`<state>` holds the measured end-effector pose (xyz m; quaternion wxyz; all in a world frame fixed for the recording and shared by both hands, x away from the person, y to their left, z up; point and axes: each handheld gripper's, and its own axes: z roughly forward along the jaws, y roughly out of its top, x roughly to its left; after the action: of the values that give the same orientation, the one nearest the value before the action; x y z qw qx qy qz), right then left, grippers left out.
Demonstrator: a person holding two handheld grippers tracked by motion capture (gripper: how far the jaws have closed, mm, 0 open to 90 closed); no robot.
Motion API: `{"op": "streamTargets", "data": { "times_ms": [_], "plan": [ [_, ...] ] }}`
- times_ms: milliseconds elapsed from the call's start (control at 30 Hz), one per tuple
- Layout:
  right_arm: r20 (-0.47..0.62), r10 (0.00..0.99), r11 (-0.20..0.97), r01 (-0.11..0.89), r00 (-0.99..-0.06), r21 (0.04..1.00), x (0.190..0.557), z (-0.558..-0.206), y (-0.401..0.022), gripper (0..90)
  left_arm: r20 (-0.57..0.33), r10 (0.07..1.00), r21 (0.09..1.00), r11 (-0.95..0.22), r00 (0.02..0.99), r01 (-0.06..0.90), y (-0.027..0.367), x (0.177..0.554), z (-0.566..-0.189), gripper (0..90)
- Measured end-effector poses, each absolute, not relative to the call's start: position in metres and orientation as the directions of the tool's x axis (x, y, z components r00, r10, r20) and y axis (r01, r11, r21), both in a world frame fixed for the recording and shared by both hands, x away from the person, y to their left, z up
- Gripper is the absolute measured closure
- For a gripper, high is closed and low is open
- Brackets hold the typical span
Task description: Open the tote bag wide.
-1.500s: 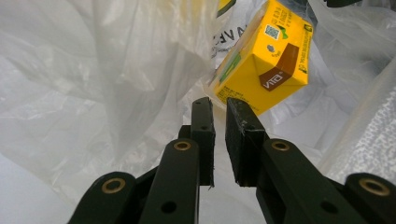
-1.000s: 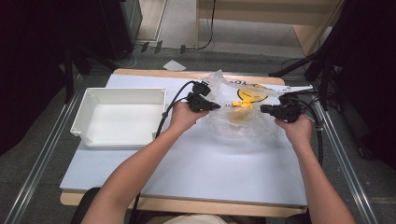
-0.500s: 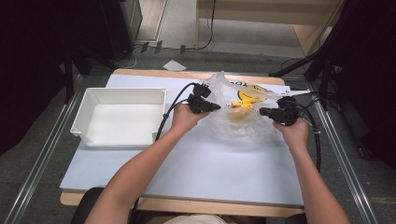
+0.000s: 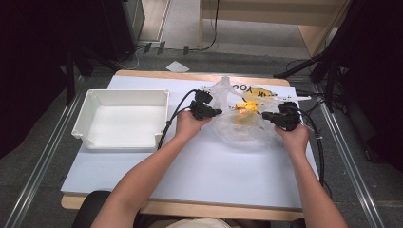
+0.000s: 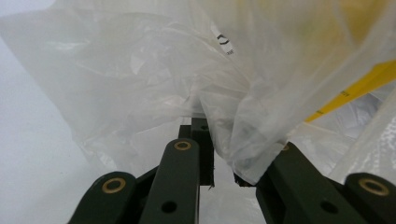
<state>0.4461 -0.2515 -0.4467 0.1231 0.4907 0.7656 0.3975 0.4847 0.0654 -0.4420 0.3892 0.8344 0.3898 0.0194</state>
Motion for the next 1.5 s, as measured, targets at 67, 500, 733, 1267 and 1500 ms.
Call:
{"op": "streamTargets", "data": {
  "times_ms": [67,500,733,1267,1500],
  "plan": [
    [0.202,0.851,0.201,0.657,-0.485,0.726,0.446,-0.449,-0.251,87.4,-0.27,0.666,0.662,-0.395,0.695,0.636,0.065,0.485,-0.445,81.7],
    [0.202,0.877,0.183,0.69,-0.437,0.7,0.451,-0.468,-0.257,87.4,-0.268,0.703,0.648,-0.374,0.658,0.663,0.072,0.494,-0.462,81.1],
    [0.182,0.895,0.183,0.707,-0.408,0.683,0.45,-0.476,-0.263,88.0,-0.259,0.733,0.639,-0.358,0.629,0.681,0.078,0.499,-0.466,81.9],
    [0.158,0.929,0.144,0.719,-0.336,0.68,0.438,-0.481,-0.292,90.0,-0.268,0.778,0.631,-0.303,0.568,0.714,0.093,0.512,-0.468,89.0],
    [0.163,0.945,0.103,0.728,-0.285,0.678,0.427,-0.482,-0.313,90.0,-0.253,0.787,0.637,-0.302,0.563,0.709,0.095,0.514,-0.468,90.0]
  ]
}}
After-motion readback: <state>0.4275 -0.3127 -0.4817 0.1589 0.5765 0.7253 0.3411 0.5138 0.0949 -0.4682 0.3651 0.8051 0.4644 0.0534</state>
